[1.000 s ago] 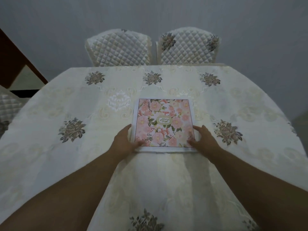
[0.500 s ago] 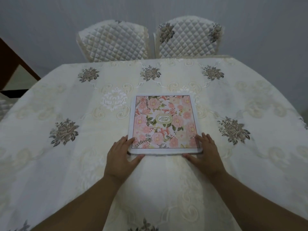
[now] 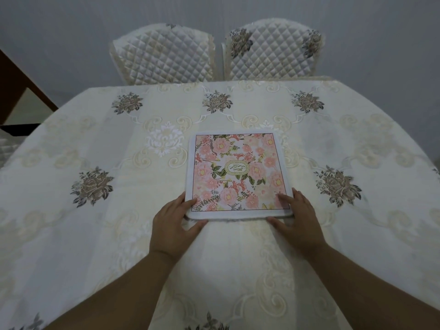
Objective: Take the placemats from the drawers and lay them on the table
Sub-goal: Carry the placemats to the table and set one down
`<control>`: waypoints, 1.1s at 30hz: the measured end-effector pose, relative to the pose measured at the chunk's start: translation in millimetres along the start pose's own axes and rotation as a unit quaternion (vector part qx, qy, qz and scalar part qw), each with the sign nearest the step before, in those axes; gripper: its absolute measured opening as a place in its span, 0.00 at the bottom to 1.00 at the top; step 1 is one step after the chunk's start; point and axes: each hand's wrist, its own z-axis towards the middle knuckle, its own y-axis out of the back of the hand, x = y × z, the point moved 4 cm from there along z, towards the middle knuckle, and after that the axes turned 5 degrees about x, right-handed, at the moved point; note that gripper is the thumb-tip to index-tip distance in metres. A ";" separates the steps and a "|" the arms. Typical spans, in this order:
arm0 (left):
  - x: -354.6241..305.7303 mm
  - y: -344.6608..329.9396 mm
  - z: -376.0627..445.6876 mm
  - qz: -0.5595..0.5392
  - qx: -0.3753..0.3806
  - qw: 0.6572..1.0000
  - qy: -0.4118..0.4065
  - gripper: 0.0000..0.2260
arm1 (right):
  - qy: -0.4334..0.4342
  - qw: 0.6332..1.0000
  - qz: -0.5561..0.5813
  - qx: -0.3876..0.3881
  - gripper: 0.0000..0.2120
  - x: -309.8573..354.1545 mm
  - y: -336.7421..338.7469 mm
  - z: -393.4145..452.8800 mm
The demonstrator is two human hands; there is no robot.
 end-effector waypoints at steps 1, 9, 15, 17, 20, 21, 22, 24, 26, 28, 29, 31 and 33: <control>0.6 -0.1 -0.5 -0.001 0.000 1.000 0.002 0.27 | 0.002 1.000 -0.005 0.000 0.34 0.6 -0.3 0.5; 1.7 -5.6 1.1 0.048 0.005 0.999 -0.003 0.26 | 0.011 0.998 -0.054 -0.022 0.36 -4.4 -7.5 2.6; -7.0 -12.0 -6.1 0.108 0.024 0.994 -0.011 0.28 | -0.017 0.993 -0.117 0.011 0.37 -2.6 -16.9 1.2; -7.4 -8.7 -6.4 0.120 0.072 0.990 0.007 0.29 | -0.038 0.986 -0.150 0.062 0.37 1.9 -17.0 1.3; -25.0 7.0 12.6 0.148 0.199 0.967 0.064 0.27 | -0.104 0.953 -0.213 0.189 0.36 16.8 -2.0 14.1; -36.0 15.4 23.6 0.167 0.249 0.950 0.088 0.25 | -0.124 0.940 -0.232 0.217 0.34 26.8 7.1 17.9; -49.3 24.8 32.6 0.196 0.297 0.929 0.098 0.24 | -0.142 0.932 -0.240 0.230 0.33 39.4 17.1 18.2; -74.9 43.3 42.7 0.226 0.345 0.906 0.093 0.28 | -0.160 0.937 -0.218 0.220 0.33 67.1 34.7 11.8; -97.9 65.9 47.9 0.182 0.333 0.921 0.090 0.33 | -0.144 0.956 -0.169 0.191 0.37 100.0 53.3 0.8; -122.8 97.5 44.1 0.105 0.291 0.948 0.079 0.32 | -0.112 0.976 -0.105 0.155 0.37 134.9 76.3 -15.1; -133.2 114.4 39.6 0.067 0.266 0.959 0.071 0.31 | -0.102 0.982 -0.076 0.137 0.36 150.5 88.7 -25.5; -151.3 151.0 24.6 0.017 0.224 0.973 0.048 0.28 | -0.092 0.990 -0.044 0.102 0.35 178.8 112.8 -51.3; -162.6 188.3 1.1 -0.008 0.202 0.979 0.034 0.27 | -0.080 0.993 -0.038 0.078 0.34 205.9 133.2 -82.2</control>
